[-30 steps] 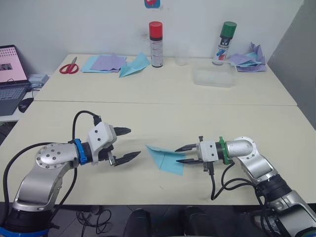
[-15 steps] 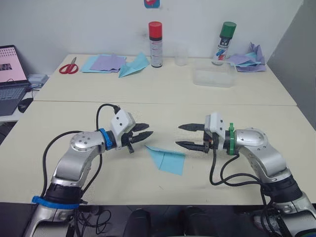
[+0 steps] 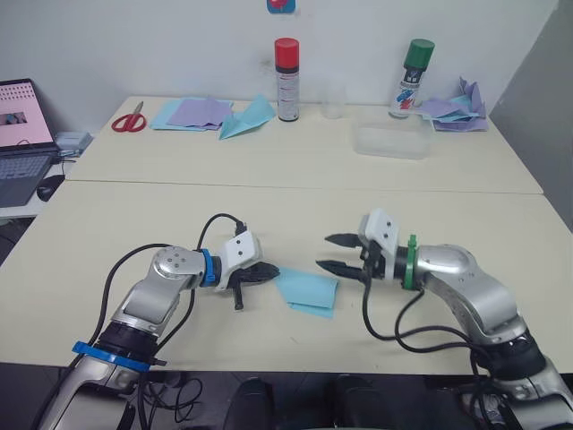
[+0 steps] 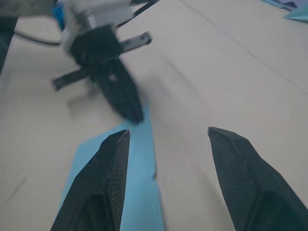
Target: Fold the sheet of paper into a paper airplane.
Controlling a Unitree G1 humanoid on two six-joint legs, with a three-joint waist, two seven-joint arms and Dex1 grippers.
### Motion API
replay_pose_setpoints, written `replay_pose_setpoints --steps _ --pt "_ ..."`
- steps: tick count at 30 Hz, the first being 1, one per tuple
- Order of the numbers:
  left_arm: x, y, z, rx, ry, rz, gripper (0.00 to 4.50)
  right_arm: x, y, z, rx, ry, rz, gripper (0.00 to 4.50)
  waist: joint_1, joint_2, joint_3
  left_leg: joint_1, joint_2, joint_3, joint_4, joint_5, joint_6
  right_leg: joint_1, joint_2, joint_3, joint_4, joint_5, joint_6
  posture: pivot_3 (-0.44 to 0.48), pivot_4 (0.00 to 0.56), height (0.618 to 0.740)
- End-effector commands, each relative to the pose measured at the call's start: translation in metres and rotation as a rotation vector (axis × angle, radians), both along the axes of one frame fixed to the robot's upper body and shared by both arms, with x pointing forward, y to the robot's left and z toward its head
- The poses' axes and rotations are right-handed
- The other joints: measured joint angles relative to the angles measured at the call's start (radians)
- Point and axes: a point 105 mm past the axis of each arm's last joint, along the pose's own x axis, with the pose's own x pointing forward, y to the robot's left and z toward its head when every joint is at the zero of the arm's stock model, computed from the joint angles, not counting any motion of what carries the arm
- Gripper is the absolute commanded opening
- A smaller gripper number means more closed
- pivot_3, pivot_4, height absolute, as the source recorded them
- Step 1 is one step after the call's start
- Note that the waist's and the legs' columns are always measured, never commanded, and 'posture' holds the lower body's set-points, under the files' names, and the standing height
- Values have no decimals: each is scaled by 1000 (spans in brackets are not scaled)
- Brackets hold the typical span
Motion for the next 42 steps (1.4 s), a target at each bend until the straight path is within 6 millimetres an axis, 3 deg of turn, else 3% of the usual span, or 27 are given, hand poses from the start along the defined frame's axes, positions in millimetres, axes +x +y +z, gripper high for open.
replay_pose_setpoints --steps 1,8,15,25,33,38,42 --pt "0 -2 -13 24 27 4 43 -17 0 6 -49 -185 142 2669 -1 0 0 1 0 0 0 0 0 0 0 0 0 0 0 0 150 740" --pt "-1 -10 -15 15 48 -15 43 -23 -9 -24 -224 -404 287 2669 1 0 -1 6 -1 1 0 0 0 5 0 0 0 1 1 0 150 740" --pt "0 -11 -16 21 59 -15 43 -25 -4 -47 -265 -450 353 2669 2 0 -1 6 -1 2 0 0 0 5 0 1 0 1 1 0 150 740" --pt "1 -11 -17 24 63 -8 43 -20 4 -42 -204 -459 312 2669 2 0 -1 7 0 1 0 0 0 5 0 1 1 1 1 0 150 740" --pt "0 -14 -20 20 76 -12 43 -9 30 -37 -121 -433 264 2669 3 1 -2 7 0 1 0 0 0 5 0 1 2 1 1 0 150 740" --pt "0 -13 -21 31 88 -16 43 1 36 -40 -116 -416 231 2669 8 1 -2 7 0 1 1 0 0 5 0 1 2 1 0 0 150 740" --pt "-1 -11 -22 42 102 -20 0 0 38 -36 -90 -387 234 1711 8 1 -2 7 0 1 1 0 0 5 0 1 2 1 0 0 150 740"
